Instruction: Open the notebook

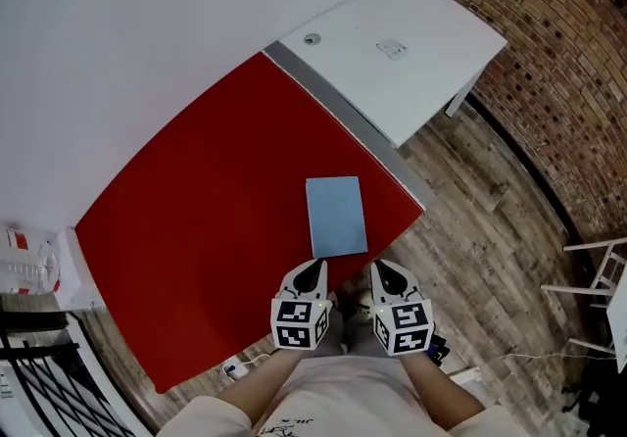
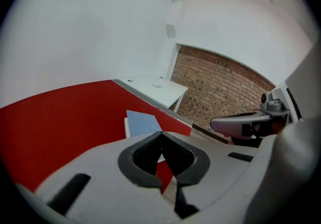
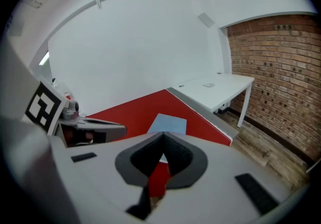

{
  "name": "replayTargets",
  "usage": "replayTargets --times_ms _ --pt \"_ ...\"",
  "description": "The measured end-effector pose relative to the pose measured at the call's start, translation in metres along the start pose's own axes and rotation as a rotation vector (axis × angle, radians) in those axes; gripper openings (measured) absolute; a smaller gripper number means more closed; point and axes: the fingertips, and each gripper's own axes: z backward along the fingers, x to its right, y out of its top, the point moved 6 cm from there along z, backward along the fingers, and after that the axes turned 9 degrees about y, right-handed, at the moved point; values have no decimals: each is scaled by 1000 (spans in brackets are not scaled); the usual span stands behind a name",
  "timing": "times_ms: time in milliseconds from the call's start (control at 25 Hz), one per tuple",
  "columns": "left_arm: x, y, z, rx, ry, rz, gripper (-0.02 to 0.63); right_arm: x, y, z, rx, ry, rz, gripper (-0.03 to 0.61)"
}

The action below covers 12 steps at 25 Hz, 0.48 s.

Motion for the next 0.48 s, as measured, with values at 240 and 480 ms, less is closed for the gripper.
replayTargets --times_ms 240,480 --pt "-20 -9 -36 -62 51 2 6 7 -2 -29 -23 38 4 8" --pt "-35 -29 -65 -119 58 36 8 7 -15 -51 -52 67 1 6"
